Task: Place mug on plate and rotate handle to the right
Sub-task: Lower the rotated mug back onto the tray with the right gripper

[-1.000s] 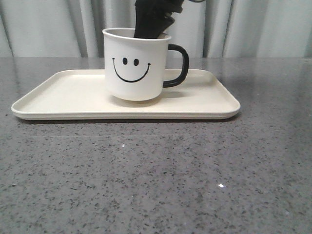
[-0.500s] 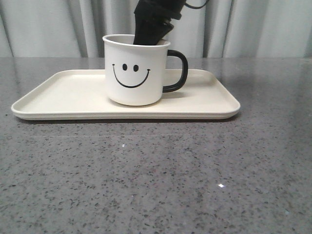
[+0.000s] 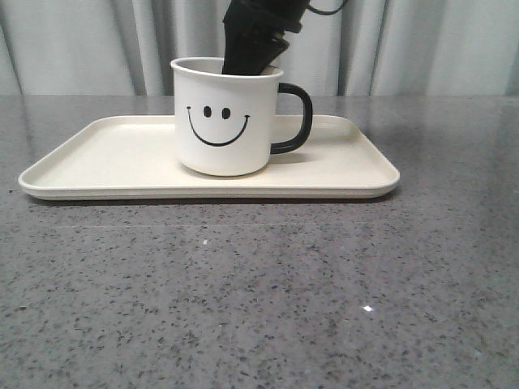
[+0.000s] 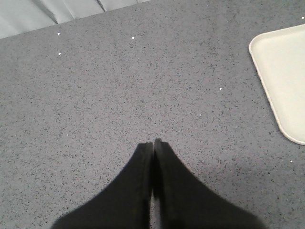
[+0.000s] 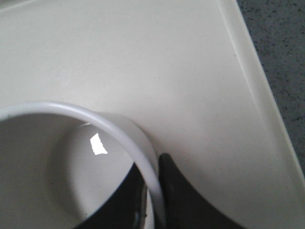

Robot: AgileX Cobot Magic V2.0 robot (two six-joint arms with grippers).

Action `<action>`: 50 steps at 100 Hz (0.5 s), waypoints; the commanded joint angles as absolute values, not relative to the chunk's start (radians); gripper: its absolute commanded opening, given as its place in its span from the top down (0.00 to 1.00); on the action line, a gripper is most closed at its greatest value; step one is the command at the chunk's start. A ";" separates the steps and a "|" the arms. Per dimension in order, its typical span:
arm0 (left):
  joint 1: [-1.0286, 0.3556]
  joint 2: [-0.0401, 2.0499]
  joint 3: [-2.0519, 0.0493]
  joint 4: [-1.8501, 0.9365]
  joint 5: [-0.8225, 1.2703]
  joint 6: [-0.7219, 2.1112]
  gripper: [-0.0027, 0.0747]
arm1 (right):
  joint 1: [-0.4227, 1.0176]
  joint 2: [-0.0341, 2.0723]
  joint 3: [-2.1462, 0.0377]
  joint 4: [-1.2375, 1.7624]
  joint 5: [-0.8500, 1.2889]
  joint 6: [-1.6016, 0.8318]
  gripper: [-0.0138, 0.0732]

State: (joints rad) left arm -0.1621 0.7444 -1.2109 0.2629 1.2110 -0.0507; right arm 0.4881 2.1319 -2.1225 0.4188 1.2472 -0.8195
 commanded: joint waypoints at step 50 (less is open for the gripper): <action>-0.161 0.747 -1.233 0.273 1.153 -0.061 0.99 | 0.488 2.071 -2.143 0.444 1.336 -0.831 0.71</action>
State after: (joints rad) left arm -0.1621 0.7444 -1.2109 0.2629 1.2114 -0.0507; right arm 0.4881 2.1319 -2.1225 0.4188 1.2472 -0.8195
